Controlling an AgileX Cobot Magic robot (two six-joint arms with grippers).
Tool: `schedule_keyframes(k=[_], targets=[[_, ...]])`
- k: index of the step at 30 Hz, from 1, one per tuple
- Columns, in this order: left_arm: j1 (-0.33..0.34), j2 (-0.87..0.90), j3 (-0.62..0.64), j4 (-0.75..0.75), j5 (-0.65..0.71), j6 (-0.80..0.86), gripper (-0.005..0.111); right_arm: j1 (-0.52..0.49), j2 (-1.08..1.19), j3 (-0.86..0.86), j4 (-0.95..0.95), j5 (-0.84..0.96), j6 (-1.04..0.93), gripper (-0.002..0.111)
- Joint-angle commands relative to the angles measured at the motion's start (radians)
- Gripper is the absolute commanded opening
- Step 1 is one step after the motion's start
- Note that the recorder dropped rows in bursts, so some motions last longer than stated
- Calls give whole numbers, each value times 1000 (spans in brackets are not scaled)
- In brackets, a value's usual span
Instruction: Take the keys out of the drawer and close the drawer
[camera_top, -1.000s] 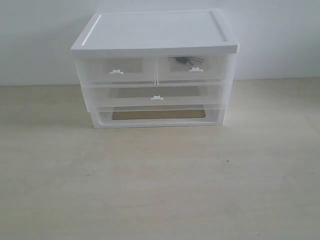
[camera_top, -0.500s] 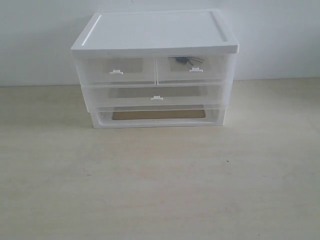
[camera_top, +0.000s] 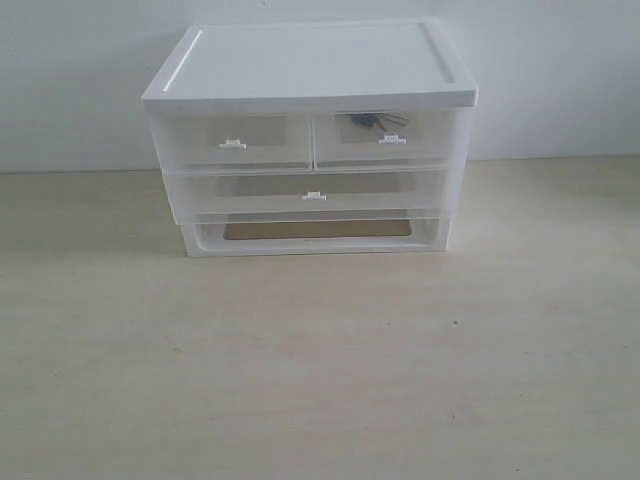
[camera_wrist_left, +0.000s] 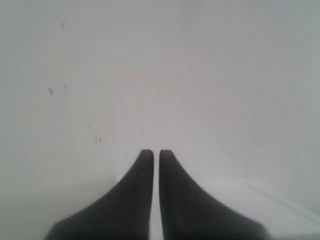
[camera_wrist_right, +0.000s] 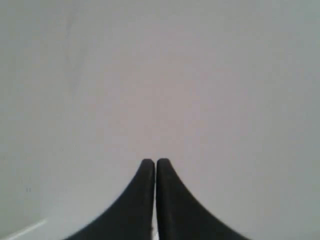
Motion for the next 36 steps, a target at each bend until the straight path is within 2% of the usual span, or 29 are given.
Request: schedule_keyframes(k=[1,6,8,15,20,22,23,26,27,32,36], targets=[[-3,231,-42,160,-107,64,4,-5,213,-72,-253,-39,160,0],[-3,491,-127,504,-282,175,4,-5,490,-151,-429,-167,292,0],[-3,570,-168,559,-323,183,4,-5,585,-189,-473,-198,320,0],[-3,768,-274,573,-339,259,4,-5,885,-313,-690,-372,352,0],[-14,844,-337,501,-342,260,4,59,1040,-421,-733,-318,403,1],[-23,866,-355,463,-341,263,4,102,1088,-462,-740,-313,386,7],[-25,878,-365,459,-341,271,4,133,1117,-490,-742,-301,377,14],[-25,905,-391,451,-323,279,4,211,1175,-558,-746,-174,296,32],[-25,914,-401,449,-303,279,4,235,1195,-579,-746,-94,237,35],[-25,943,-422,443,-278,279,4,391,1290,-729,-738,373,-110,35],[-25,949,-421,443,-288,279,4,457,1347,-831,-738,481,-213,35]])
